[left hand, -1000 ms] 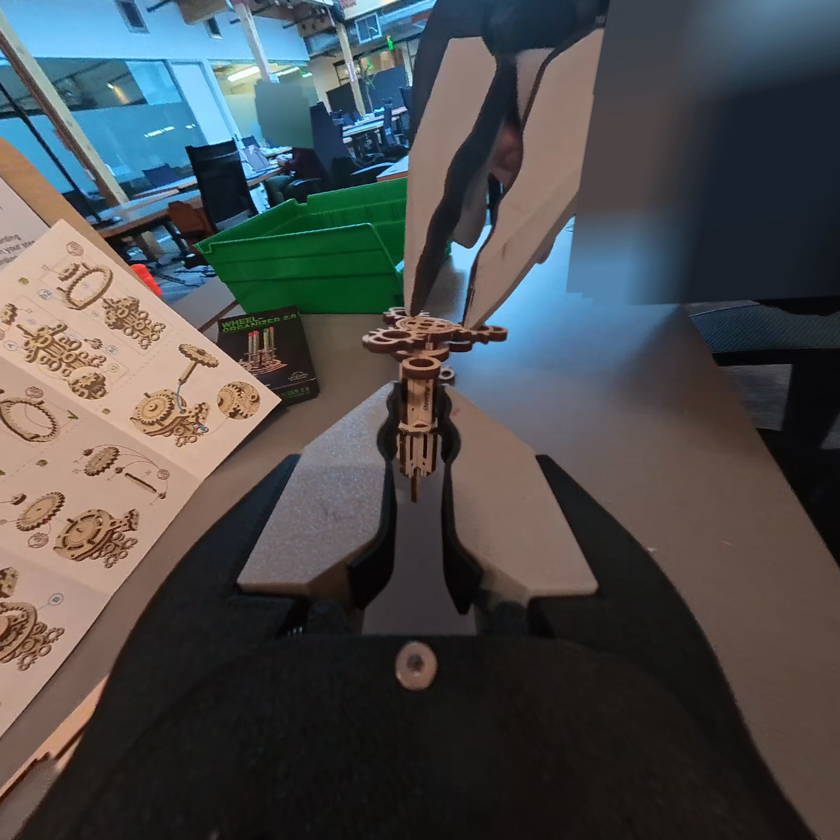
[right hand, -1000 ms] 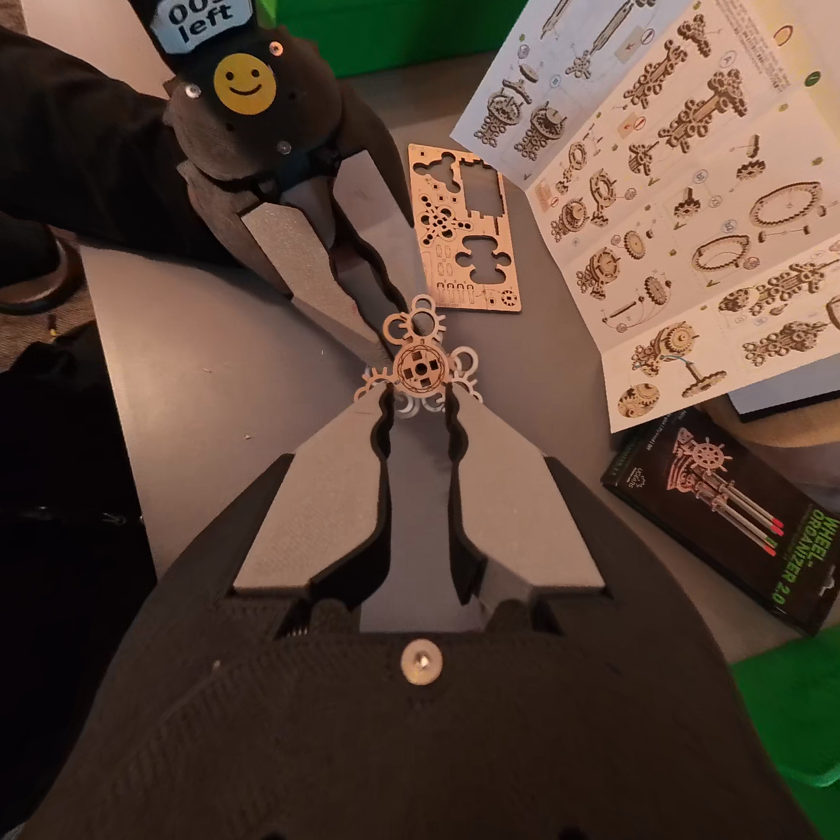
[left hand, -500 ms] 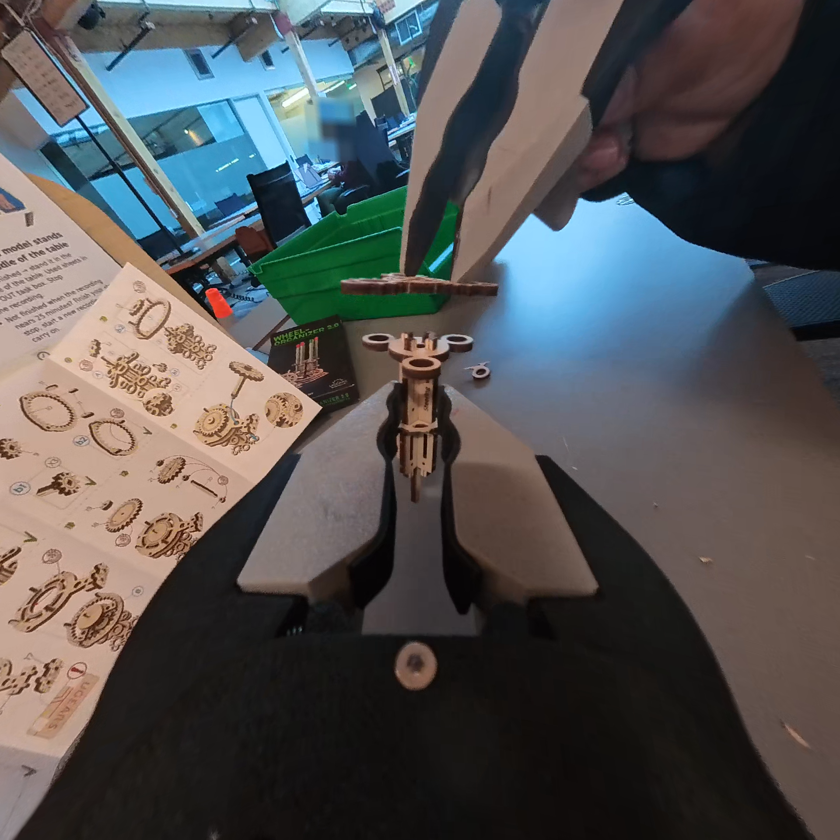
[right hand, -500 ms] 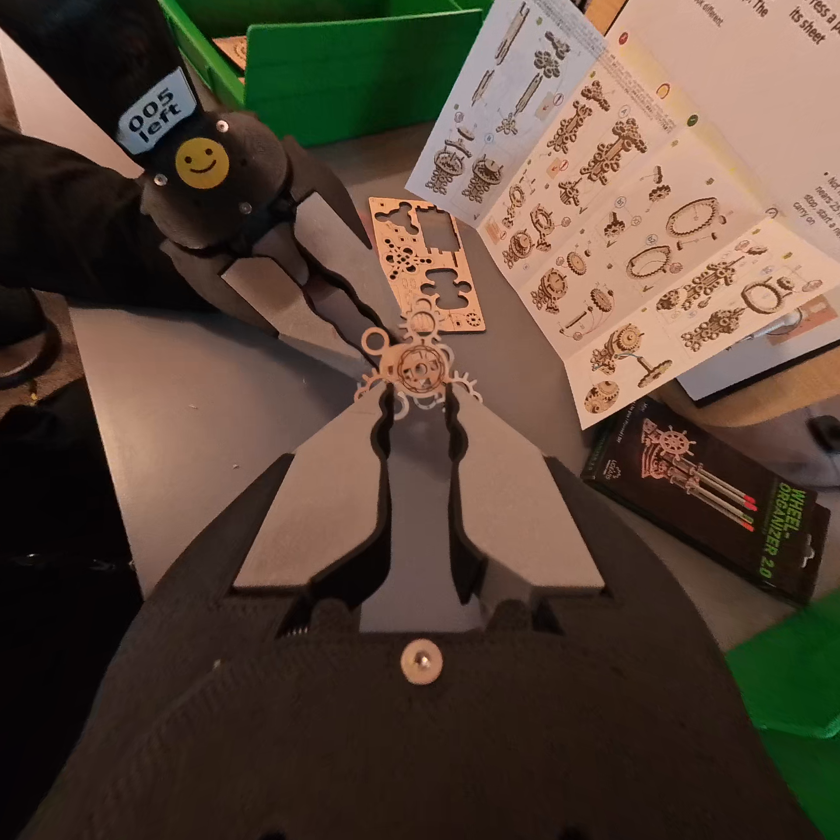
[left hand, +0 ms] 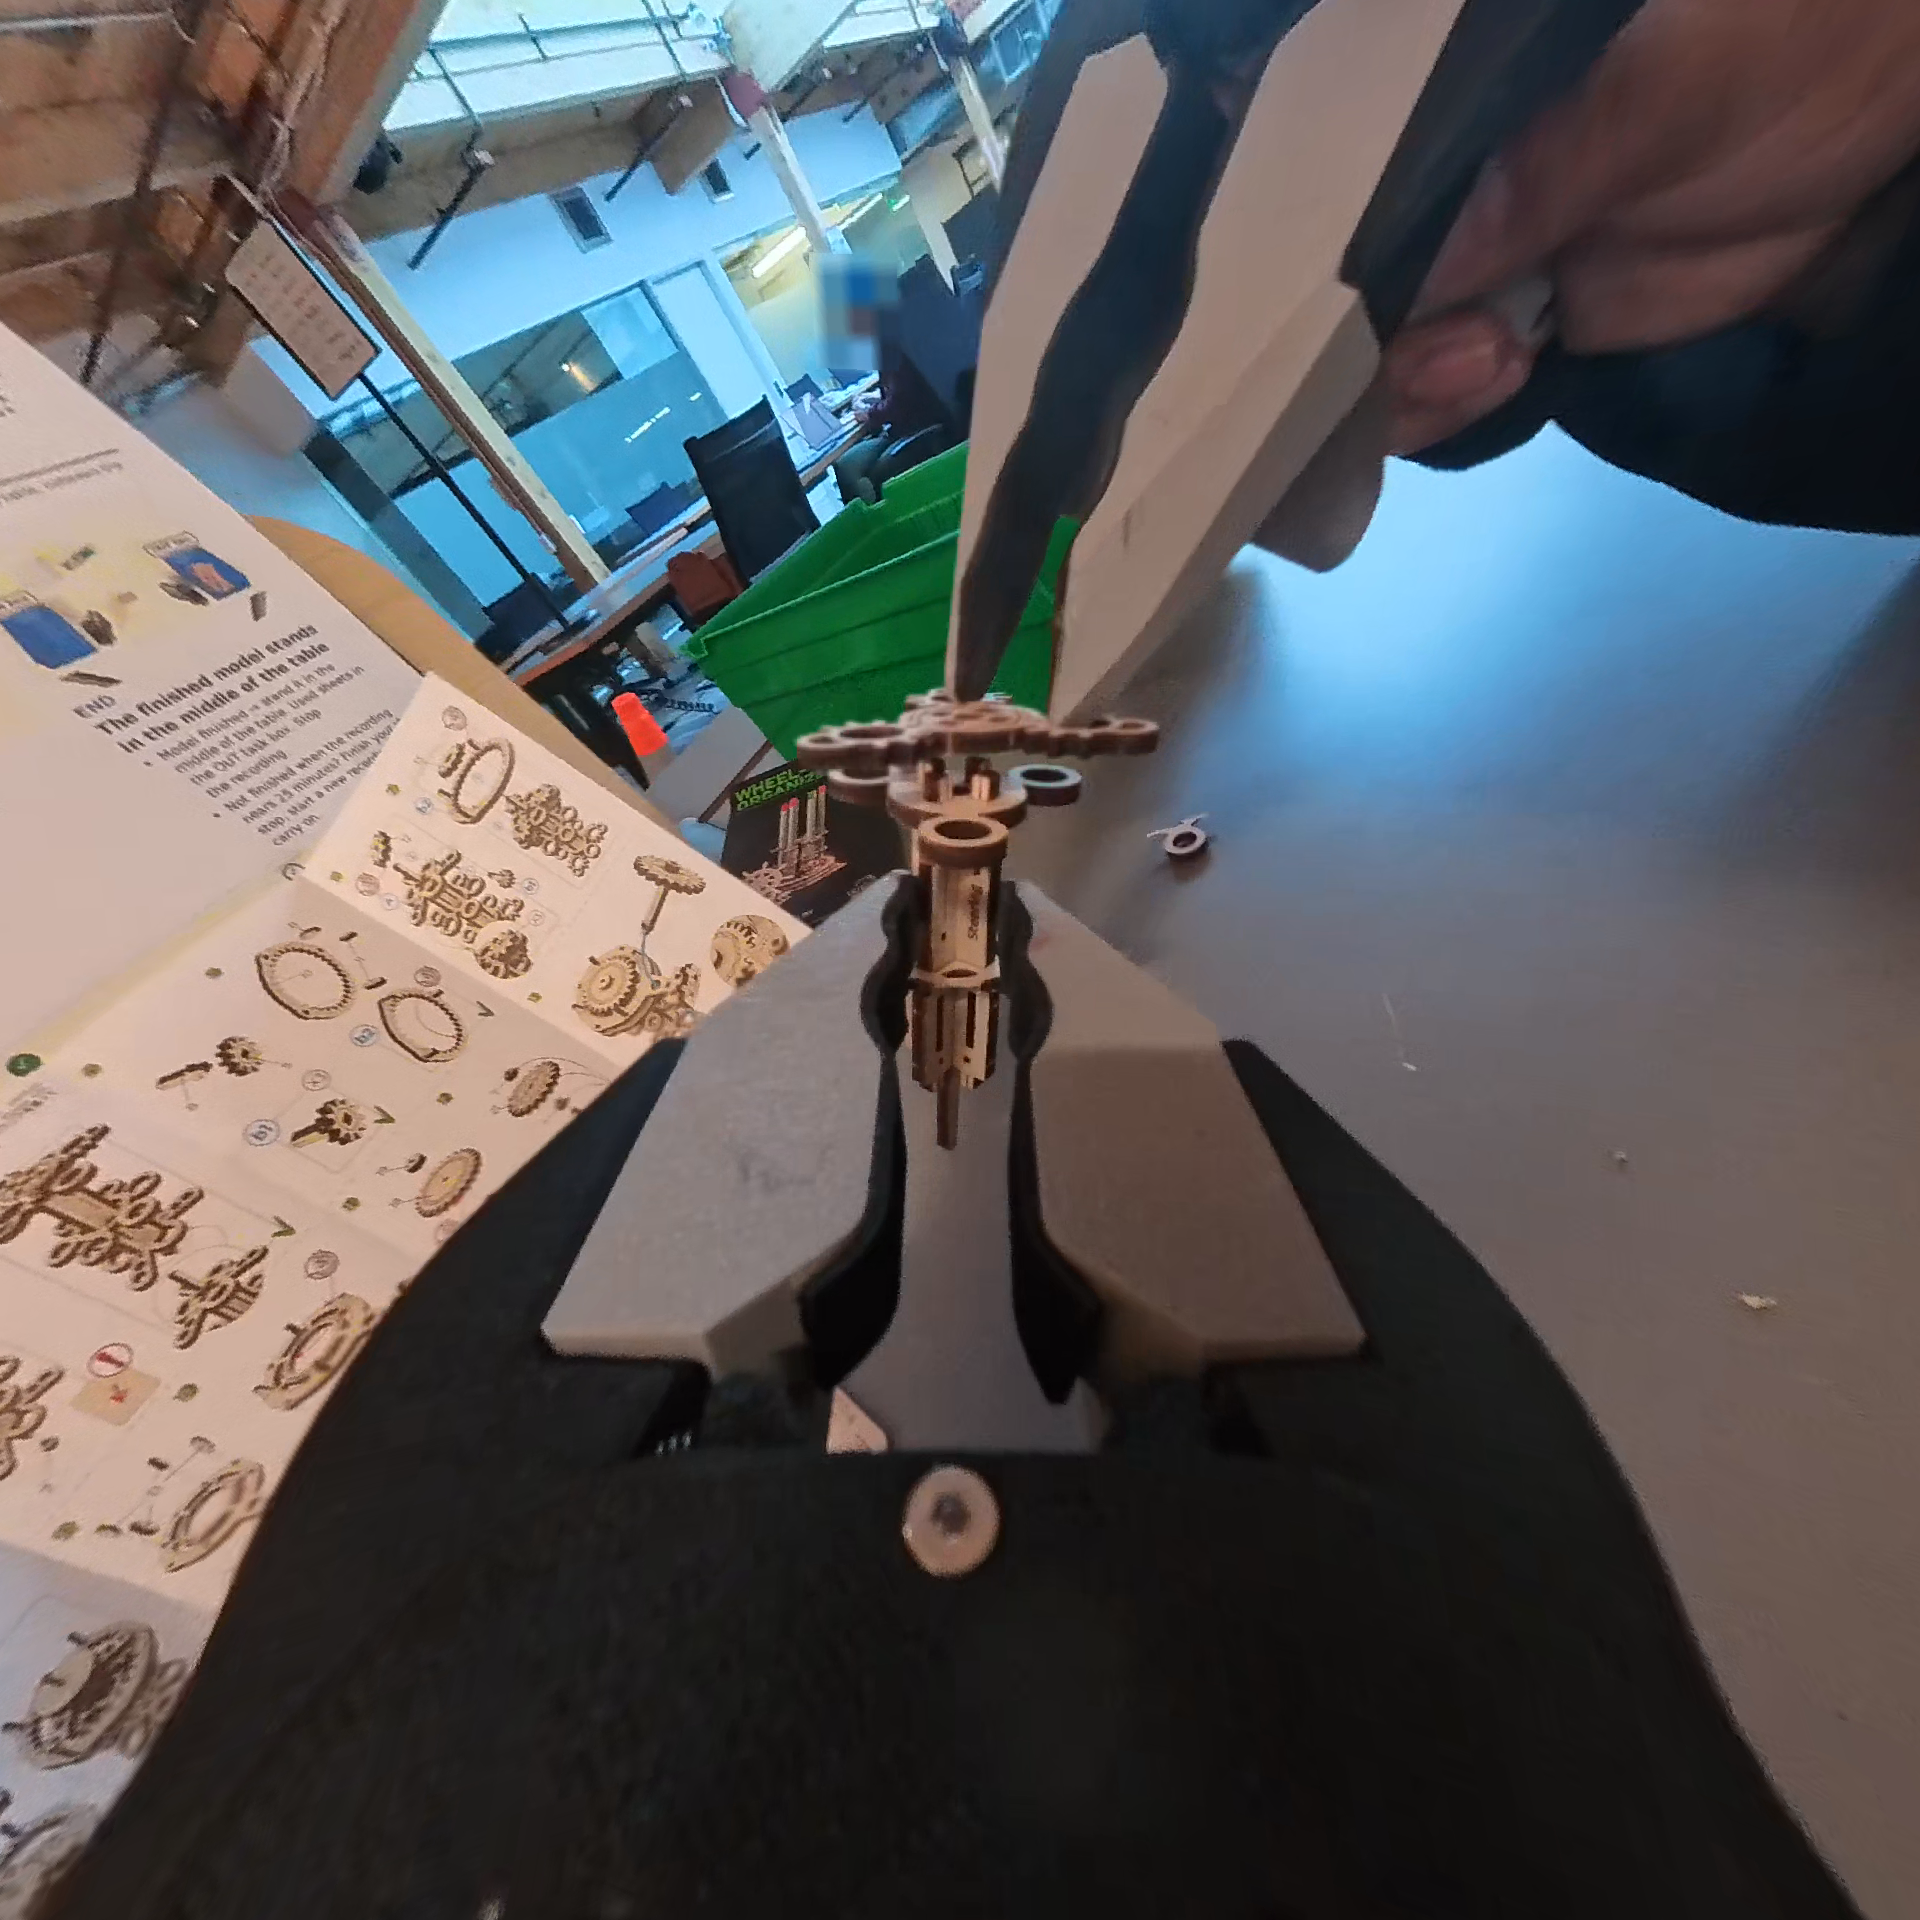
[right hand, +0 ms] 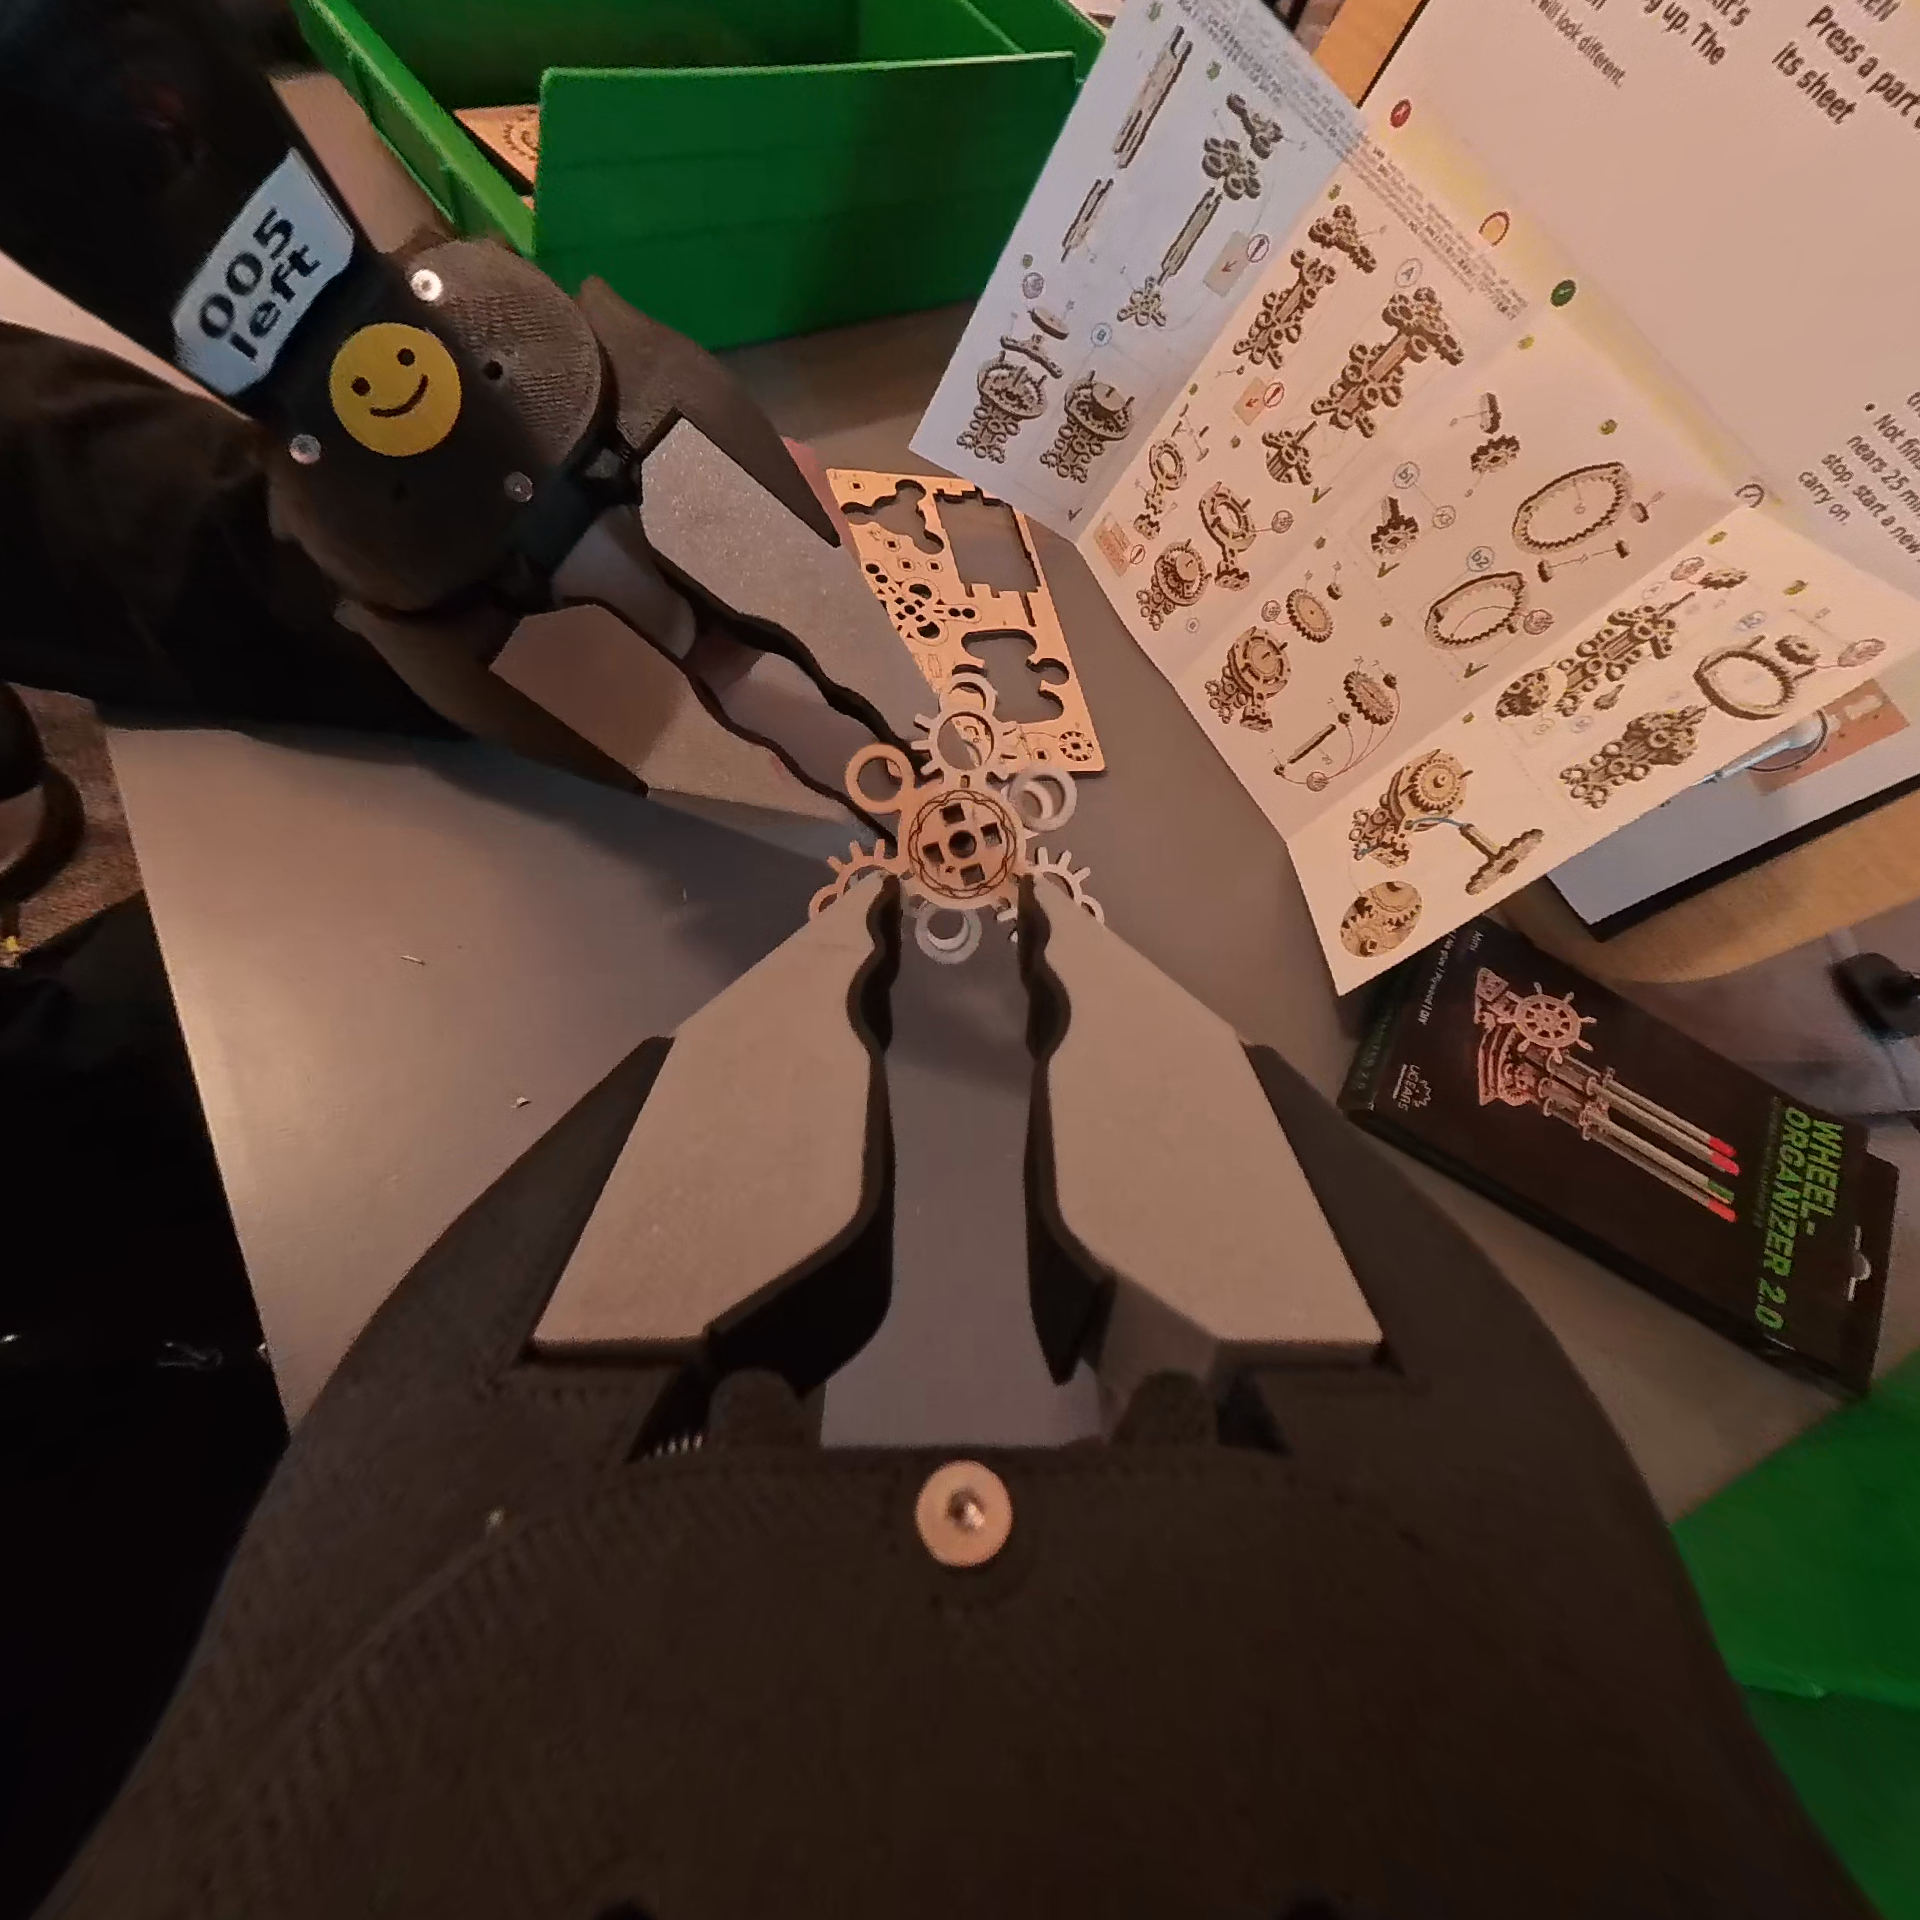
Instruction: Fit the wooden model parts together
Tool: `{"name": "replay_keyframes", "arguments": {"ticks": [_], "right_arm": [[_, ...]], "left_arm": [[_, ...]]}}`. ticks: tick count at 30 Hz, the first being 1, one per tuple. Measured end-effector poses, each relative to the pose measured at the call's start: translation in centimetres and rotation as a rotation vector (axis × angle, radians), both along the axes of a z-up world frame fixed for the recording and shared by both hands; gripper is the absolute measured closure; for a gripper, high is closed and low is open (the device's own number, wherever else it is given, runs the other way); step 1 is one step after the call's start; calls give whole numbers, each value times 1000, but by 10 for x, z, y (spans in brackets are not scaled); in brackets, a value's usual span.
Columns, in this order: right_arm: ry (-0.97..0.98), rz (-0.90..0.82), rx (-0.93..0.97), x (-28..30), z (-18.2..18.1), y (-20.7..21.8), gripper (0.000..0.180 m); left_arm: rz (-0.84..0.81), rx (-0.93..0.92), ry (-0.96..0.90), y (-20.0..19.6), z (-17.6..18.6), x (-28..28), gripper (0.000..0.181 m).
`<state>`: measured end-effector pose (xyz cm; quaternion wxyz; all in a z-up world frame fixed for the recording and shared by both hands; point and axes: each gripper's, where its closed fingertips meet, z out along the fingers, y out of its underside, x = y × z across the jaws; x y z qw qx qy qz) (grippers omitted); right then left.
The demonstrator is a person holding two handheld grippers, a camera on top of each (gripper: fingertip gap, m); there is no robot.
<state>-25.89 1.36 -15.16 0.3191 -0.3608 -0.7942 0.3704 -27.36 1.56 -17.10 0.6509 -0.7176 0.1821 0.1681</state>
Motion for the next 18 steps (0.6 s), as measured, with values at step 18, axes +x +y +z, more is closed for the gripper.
{"name": "replay_keyframes", "arguments": {"ticks": [18], "right_arm": [[36, -28, 79, -4, -3, -3, 161]], "left_arm": [[27, 7, 55, 0, 0, -2, 169]]}}
